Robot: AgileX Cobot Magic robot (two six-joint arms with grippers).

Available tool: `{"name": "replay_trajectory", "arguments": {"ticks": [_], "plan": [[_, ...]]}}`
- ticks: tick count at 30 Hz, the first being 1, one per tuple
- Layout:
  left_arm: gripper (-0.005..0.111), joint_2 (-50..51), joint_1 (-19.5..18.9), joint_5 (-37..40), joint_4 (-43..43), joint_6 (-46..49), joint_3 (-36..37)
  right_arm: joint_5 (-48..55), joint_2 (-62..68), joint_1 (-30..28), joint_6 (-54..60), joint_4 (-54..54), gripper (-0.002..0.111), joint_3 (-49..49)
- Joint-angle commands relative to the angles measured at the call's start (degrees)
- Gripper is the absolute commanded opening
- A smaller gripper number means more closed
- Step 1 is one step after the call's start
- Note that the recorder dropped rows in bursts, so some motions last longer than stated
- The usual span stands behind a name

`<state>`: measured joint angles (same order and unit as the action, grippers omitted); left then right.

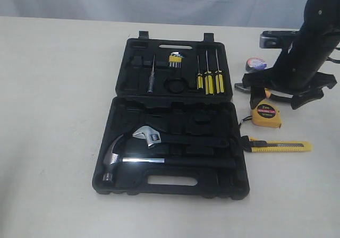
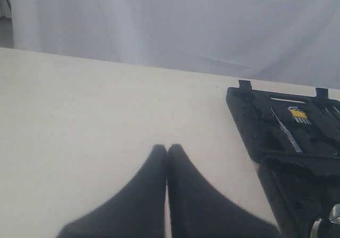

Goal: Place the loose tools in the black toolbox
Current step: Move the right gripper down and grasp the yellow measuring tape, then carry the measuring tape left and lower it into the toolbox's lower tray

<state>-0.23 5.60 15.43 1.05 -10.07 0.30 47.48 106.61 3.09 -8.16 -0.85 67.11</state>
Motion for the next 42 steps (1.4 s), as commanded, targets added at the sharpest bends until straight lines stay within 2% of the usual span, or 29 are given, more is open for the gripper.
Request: {"name": "replay_trajectory", "arguments": {"ticks": [1,22,23,25,30,31,38,42], "plan": [[0.000,0.23,0.33,0.04,-0.25,0.02,-0.30,-2.80,1.84,-0.29,0.39,0.27,0.082,-0.05],[0.000,0.23,0.33,0.04,-0.25,0.02,-0.30,-5.51,8.21,-0.29,-1.70,-0.05,0.081,-0.15],[0.000,0.23,0.33,0.04,-0.25,0.02,-0.30,-5.51,8.32,-0.29,-1.70,-0.05,0.079,-0.15],[0.000,0.23,0.33,0.04,-0.25,0.02,-0.30,-5.26,8.45,-0.29,-1.70,-0.05,0.065,-0.15],[0.000,0.23,0.33,0.04,-0.25,0.02,-0.30,-2.48,8.13,-0.29,-1.83,-0.05,0.006,0.95],[0.000,0.23,0.33,0.04,-0.25,0.02,-0.30,-1.94,7.84,-0.29,-1.83,-0.05,0.000,1.23],[0.000,0.23,0.33,0.04,-0.25,0.02,-0.30,2.91,0.83,0.40,-1.30,0.33,0.000,4.02],[0.000,0.23,0.33,0.04,-0.25,0.02,-0.30,10.40,-10.35,6.13,-0.84,1.41,0.000,8.01]]}}
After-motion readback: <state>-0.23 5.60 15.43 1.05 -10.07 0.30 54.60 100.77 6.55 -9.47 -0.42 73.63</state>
